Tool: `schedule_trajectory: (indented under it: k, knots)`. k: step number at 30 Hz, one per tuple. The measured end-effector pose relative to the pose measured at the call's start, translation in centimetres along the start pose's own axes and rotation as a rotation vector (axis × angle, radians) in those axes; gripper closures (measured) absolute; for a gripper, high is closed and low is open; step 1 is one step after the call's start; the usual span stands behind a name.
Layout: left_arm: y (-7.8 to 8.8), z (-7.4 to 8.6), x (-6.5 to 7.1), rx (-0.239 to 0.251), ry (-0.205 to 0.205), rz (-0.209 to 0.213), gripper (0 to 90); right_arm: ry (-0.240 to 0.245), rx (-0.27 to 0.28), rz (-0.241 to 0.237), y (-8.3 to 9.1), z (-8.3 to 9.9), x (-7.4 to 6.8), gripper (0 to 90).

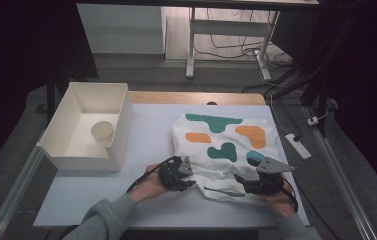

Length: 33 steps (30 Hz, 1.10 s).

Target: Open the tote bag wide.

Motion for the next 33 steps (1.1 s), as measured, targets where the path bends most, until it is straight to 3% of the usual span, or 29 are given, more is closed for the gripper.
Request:
schedule_trajectory:
  k: [6,17,26,33]
  knots:
    - [0.0,0.0,-0.2,0.0,0.026,0.024,81.9,0.008,0.01,0.001,0.1,-0.3,-0.1,25.6]
    - [0.8,-0.2,-0.3,0.032,0.046,0.013,87.4,0.021,0.024,-0.014,0.1,-1.0,-0.7,25.7]
    - [3.6,0.0,0.1,0.093,0.07,0.004,87.7,0.054,0.041,-0.066,0.0,-2.3,-2.5,25.7]
    - [6.6,0.8,0.6,0.138,0.117,0.004,87.6,0.067,0.035,-0.11,-0.3,-2.7,-3.9,25.7]
Point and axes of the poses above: each handheld gripper's, and its own axes: y roughly backward along the jaws, z roughly out of its underside, x roughly to its right, the point moved 6 cm from there along -y, roughly forward along the jaws, and after that the axes turned 15 degrees about x, right-handed, at the moved point
